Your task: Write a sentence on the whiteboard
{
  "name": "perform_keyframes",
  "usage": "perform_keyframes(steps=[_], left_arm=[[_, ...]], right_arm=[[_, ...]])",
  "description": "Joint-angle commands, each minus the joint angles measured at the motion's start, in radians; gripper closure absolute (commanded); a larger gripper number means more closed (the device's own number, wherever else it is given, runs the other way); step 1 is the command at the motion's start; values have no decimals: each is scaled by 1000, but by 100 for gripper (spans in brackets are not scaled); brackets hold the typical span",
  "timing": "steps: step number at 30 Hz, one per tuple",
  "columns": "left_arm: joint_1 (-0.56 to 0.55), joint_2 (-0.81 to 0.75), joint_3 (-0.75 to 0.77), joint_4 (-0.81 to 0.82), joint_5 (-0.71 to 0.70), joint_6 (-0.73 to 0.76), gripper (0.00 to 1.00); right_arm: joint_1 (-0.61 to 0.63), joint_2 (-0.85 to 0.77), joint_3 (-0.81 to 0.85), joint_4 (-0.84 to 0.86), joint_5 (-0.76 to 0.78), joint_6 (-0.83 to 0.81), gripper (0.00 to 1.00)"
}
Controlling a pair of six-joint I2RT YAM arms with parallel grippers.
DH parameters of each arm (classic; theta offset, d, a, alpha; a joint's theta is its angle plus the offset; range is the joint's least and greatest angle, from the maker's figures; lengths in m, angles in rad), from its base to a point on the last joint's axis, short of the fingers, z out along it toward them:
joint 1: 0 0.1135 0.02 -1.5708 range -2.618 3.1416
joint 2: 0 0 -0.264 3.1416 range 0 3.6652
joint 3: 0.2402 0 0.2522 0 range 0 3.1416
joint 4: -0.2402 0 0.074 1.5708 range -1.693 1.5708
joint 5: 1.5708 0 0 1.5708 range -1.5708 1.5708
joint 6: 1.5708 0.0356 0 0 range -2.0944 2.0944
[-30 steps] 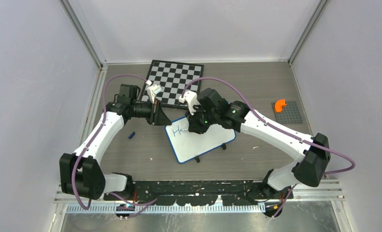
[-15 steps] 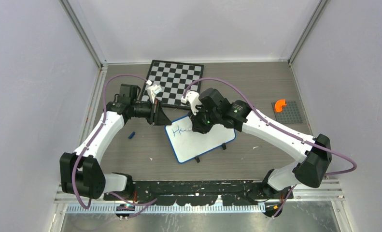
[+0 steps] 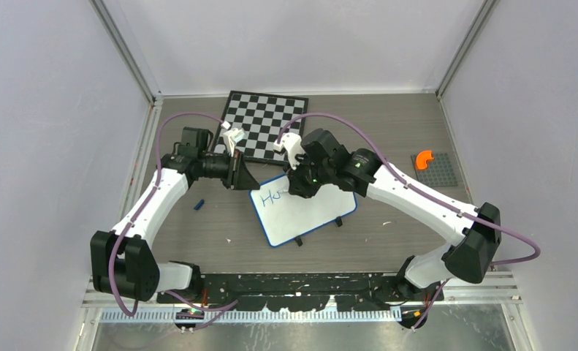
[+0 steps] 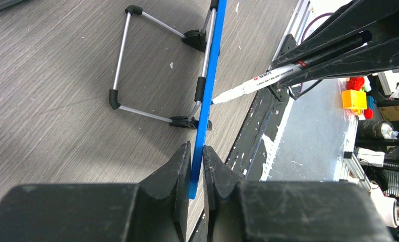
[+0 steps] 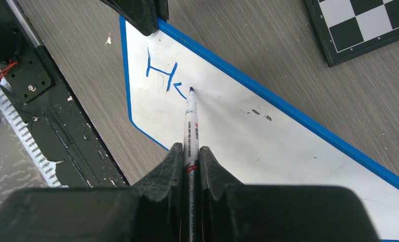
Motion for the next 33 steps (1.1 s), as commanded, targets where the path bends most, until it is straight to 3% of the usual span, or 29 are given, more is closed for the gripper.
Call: perform_keyframes(steps=[1,21,33], left_arm=[[-12,9,22,-37,5,12,85],[-13,5,21,-43,2,18,85],[-15,4,25,-51,-3,21,85]], right_arm=[[0,19,43,29,-14,10,100],[-9,-60,47,-5,-22,-1,100],[-10,-13,42,-2,1,-28,100]])
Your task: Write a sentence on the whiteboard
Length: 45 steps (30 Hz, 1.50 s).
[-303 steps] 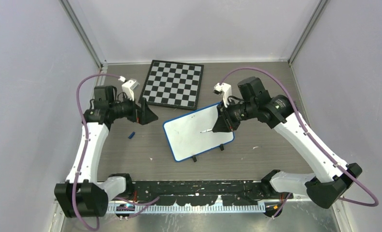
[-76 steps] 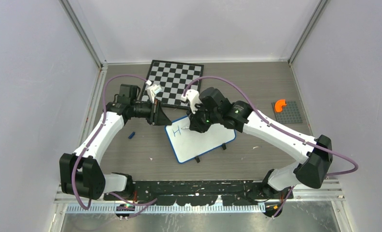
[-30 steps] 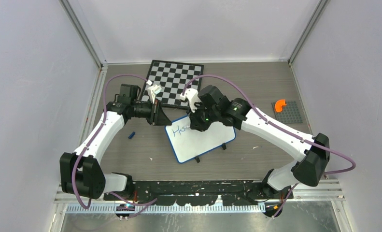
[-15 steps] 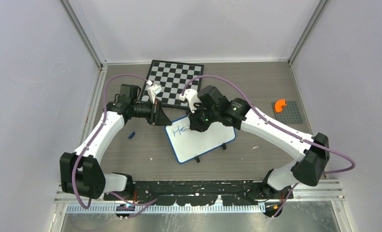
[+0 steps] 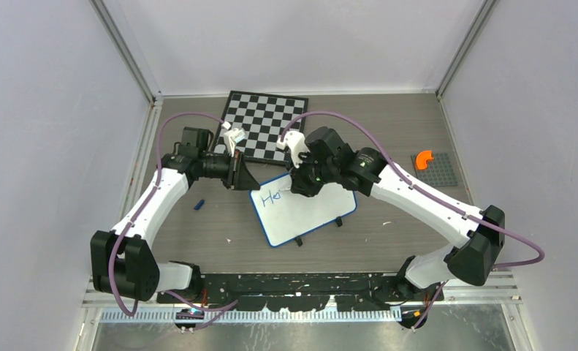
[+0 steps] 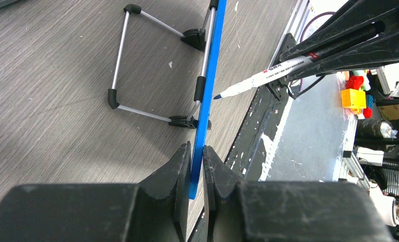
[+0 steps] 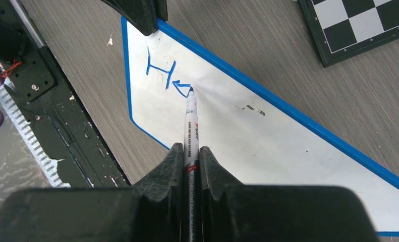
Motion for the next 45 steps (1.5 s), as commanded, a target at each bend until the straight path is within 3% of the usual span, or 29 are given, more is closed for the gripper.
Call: perform_keyframes(steps=[1,17,38,45], left_arm=[[-11,2,23,-46,-5,20,85],[-12,11,24,-46,-7,21,85],[-13,9,19,-46,-11,24,85],[-13,7,22,-47,-13,24,85]], right_arm=[[-1,14,35,14,20,-22,100],[-41,2,49,12,27,-19,100],[-25,5,-75,33,-34,19,100],[-11,6,-16,17,-72,25,100]])
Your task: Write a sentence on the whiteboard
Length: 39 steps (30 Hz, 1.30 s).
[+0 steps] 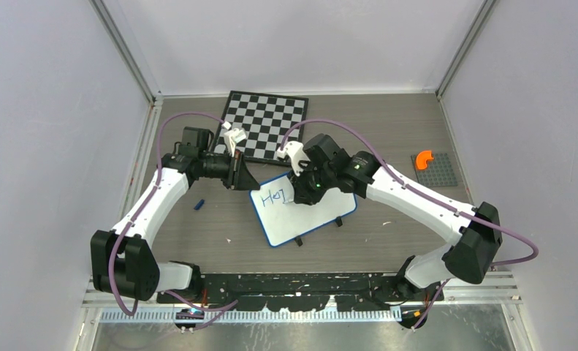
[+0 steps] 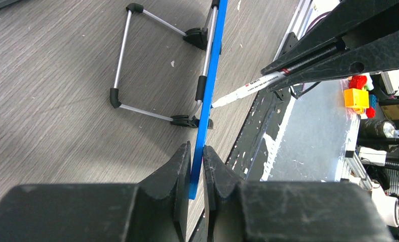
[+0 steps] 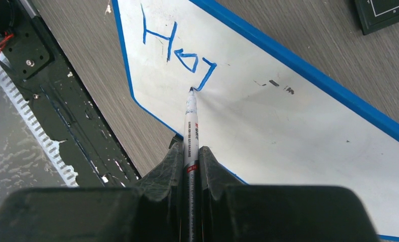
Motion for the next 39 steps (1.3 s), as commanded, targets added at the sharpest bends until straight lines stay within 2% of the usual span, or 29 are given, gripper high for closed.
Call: perform_keyframes(steps=[1,7,25,39], left_arm=[[-11,5,18,-42,-2,17,85],[-14,3,17,-42,1,14,85],[-13,1,19,-44,-4,18,84],[-14,11,23,-44,-4,20,85]], right_arm=[[4,-24,63,26,-29,12,100],[-2,-69,85,23,19,3,100],[-38,-27,90,28,92,-10,100],[-42,-21,55,2,38,-1,100]])
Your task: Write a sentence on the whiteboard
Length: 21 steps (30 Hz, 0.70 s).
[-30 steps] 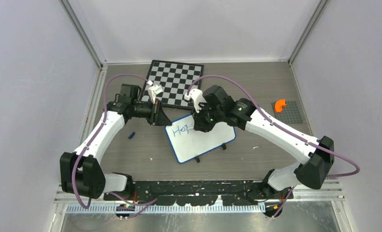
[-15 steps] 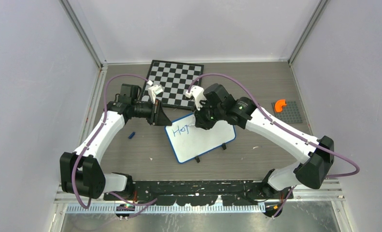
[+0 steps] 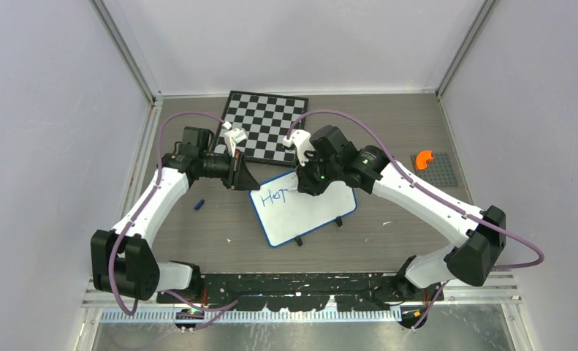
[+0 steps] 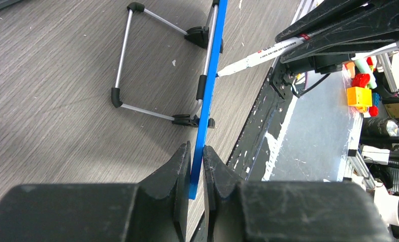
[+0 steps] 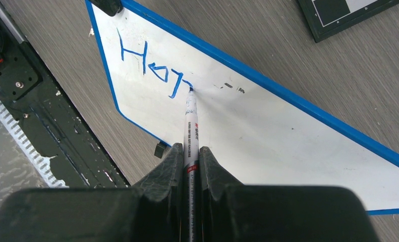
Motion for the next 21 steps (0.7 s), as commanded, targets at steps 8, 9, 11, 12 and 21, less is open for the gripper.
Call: perform_keyframes(steps=[8,9,11,12,21], left_arm=[[-12,7,16,-38,-2,8,85],[-12,5,16,-38,-2,7,85],[-12,5,15,-38,-2,7,85],[-12,7,15,-38,-4,8,85],[-15,9,19,-41,2,12,85]], right_arm=[[14,24,13,46,-29,8,100],[15,26,15,48,-30,7,100],[17,31,24,47,-30,7,100],[17,32,28,44,-31,7,100],[12,-51,-7,25,-37,-3,100]])
